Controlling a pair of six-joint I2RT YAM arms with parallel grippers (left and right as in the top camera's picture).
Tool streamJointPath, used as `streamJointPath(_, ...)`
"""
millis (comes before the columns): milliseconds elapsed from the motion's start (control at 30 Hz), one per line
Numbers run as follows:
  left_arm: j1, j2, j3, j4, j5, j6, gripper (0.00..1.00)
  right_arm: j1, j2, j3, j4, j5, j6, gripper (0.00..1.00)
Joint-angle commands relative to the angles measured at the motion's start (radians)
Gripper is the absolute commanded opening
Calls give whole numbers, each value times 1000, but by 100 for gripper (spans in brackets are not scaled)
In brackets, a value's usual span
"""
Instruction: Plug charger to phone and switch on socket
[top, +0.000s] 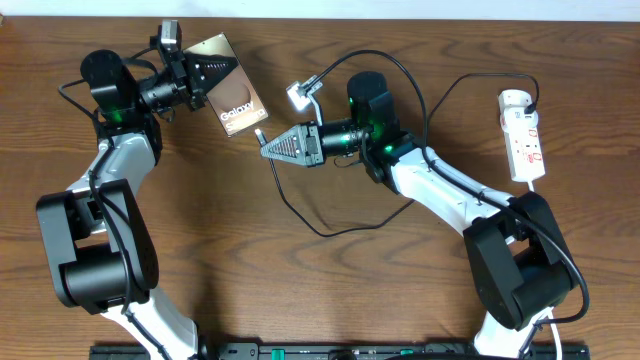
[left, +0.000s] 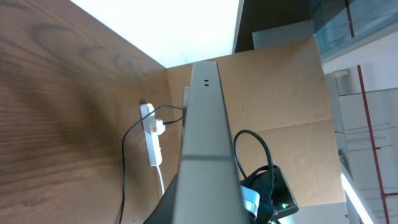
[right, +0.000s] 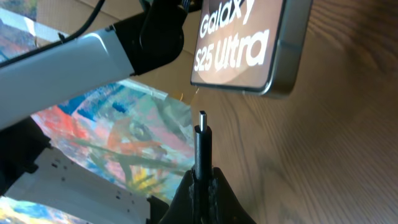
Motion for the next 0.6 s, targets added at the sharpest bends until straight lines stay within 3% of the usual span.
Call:
streamJointPath(0, 3, -12, 23, 13, 18, -14, 7, 0, 6, 0, 32, 24, 81, 1)
streamJointPath(567, 3, -12, 23, 37, -19, -41, 7, 21, 6, 0, 36, 72, 133, 1)
